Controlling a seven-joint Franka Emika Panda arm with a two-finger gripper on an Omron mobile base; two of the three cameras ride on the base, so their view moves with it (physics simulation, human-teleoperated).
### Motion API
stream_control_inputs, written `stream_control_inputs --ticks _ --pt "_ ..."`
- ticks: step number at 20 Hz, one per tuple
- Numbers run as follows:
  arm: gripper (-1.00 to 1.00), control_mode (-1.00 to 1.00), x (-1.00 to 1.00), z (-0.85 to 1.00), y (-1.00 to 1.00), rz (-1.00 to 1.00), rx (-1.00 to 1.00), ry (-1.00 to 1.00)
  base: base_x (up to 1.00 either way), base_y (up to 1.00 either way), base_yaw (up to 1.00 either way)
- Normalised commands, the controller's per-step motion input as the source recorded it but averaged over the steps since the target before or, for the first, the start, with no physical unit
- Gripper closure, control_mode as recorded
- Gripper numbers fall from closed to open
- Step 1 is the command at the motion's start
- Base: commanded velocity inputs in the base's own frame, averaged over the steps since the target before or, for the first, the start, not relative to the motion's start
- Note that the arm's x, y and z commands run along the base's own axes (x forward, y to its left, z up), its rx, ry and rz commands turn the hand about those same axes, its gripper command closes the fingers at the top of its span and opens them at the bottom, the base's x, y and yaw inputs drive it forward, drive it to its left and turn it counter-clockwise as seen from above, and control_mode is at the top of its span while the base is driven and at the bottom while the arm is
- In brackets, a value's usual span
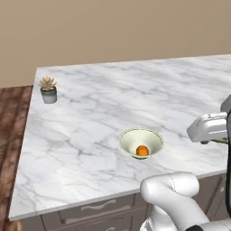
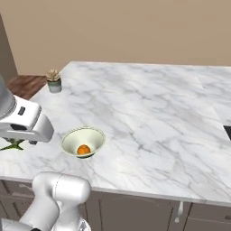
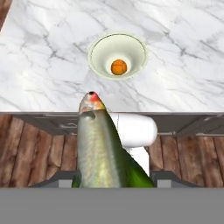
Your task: Take the tangerine, orange, and fish from the freezer and place them in the bowl on the counter.
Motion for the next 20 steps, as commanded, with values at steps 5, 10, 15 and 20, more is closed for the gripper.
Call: stream_control_inputs --ticks 5,10,15,20 --pt "1.0 -1.0 0.53 -0.15 0.0 0.0 0.0 0.01 0.25 0.0 0.0" --pt "1.0 -1.0 0.92 -0.55 0.02 0.0 0.0 0.1 0.0 0.0 0.0" --pt "1.0 -1.0 0.6 -0.93 0.04 0.01 0.0 0.11 0.0 0.0 0.0" --pt "1.0 -1.0 0.62 -0.81 0.0 0.03 0.0 0.03 0.0 0.0 0.0"
